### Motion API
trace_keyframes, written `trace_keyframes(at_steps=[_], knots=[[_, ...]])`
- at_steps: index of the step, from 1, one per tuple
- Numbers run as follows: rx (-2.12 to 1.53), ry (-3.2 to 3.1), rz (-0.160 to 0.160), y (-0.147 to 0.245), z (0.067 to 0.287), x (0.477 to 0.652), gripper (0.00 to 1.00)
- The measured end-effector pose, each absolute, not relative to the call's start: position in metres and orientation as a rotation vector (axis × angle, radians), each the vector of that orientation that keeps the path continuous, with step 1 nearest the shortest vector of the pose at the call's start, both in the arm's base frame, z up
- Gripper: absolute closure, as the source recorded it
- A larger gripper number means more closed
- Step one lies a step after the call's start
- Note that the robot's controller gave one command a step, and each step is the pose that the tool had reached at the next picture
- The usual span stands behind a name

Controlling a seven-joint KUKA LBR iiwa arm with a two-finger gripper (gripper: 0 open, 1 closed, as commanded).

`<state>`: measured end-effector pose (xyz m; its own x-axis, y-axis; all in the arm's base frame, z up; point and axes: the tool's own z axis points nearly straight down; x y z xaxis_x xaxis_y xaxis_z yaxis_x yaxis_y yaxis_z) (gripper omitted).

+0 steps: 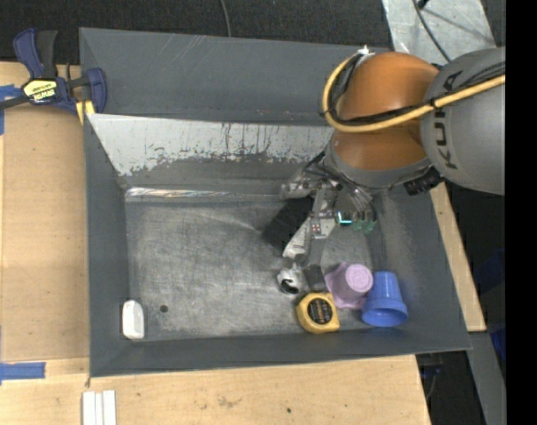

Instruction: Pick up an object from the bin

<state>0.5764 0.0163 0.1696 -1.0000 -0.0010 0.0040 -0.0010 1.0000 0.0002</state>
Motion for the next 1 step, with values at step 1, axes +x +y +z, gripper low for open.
trace_keyframes(at_steps=[1], knots=[[0.001, -3.145, -0.001, 0.0163, 0.1732, 0.5781, 0.00]])
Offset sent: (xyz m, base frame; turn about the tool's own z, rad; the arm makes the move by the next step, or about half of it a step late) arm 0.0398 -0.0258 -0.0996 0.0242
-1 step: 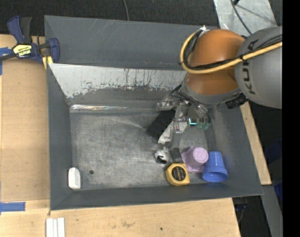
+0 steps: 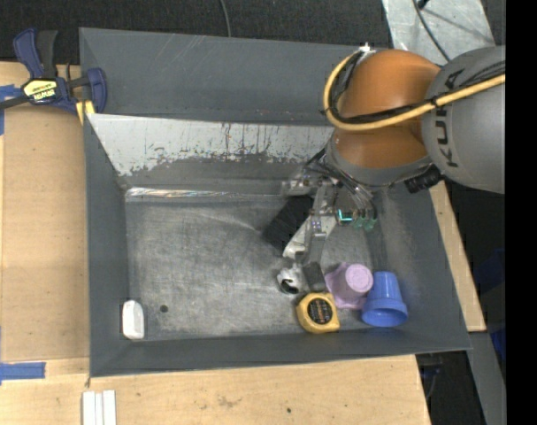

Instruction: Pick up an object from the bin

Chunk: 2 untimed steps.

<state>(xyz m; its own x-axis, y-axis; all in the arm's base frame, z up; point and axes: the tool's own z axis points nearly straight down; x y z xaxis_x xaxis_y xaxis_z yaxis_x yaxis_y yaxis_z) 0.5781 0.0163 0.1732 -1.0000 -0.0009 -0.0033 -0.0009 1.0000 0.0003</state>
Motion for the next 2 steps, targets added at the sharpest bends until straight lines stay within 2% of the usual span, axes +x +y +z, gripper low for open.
trace_keyframes(at_steps=[1, 2], knots=[[0.016, 3.130, 0.001, 0.005, 0.128, 0.600, 0.00], [0.223, 3.137, 0.018, -0.020, 0.082, 0.588, 0.00]])
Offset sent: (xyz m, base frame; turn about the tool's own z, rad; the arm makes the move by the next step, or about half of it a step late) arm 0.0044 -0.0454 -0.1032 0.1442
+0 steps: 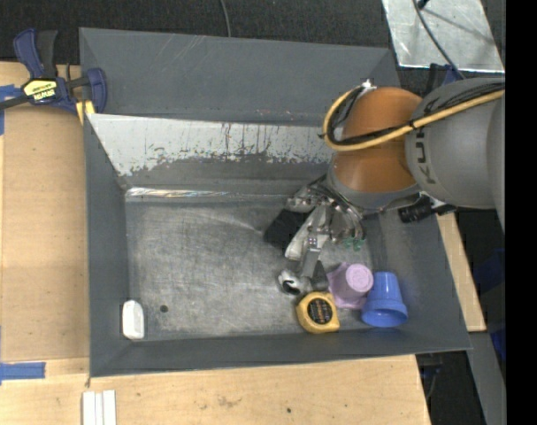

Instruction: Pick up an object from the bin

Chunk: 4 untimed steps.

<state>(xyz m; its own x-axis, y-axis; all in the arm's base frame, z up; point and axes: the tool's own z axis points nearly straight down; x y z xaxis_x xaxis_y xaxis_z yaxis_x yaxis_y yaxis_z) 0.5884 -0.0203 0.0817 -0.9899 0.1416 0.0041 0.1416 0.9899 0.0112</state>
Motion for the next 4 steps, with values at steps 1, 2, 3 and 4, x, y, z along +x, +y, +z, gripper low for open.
trace_keyframes(at_steps=[1, 2, 3, 4], knots=[[-0.219, -3.125, -0.014, -0.017, 0.086, 0.589, 1.00], [-0.219, -3.125, -0.014, -0.018, 0.086, 0.589, 1.00], [-0.253, -3.128, -0.003, -0.022, 0.122, 0.586, 1.00], [-0.260, -3.132, 0.000, -0.011, 0.184, 0.597, 1.00]])
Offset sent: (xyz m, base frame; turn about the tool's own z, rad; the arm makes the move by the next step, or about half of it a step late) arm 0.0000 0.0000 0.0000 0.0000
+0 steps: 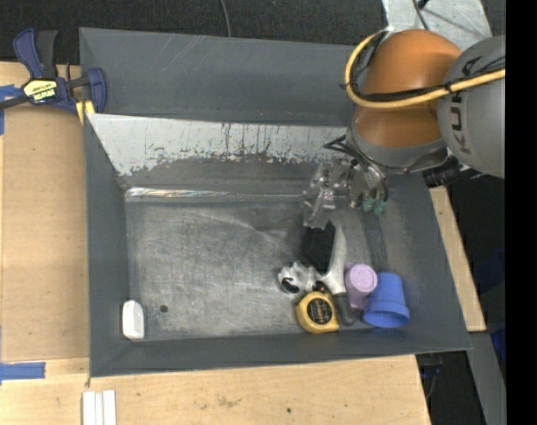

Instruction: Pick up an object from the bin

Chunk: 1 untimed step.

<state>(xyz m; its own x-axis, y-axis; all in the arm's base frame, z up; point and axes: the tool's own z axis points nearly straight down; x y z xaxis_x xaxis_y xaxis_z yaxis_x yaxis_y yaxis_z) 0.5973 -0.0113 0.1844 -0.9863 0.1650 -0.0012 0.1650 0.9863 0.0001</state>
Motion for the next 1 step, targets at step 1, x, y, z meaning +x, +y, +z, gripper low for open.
trace_keyframes(at_steps=[1], knots=[[0.291, 3.128, 0.002, -0.0254, 0.2433, 0.5868, 1.00]])
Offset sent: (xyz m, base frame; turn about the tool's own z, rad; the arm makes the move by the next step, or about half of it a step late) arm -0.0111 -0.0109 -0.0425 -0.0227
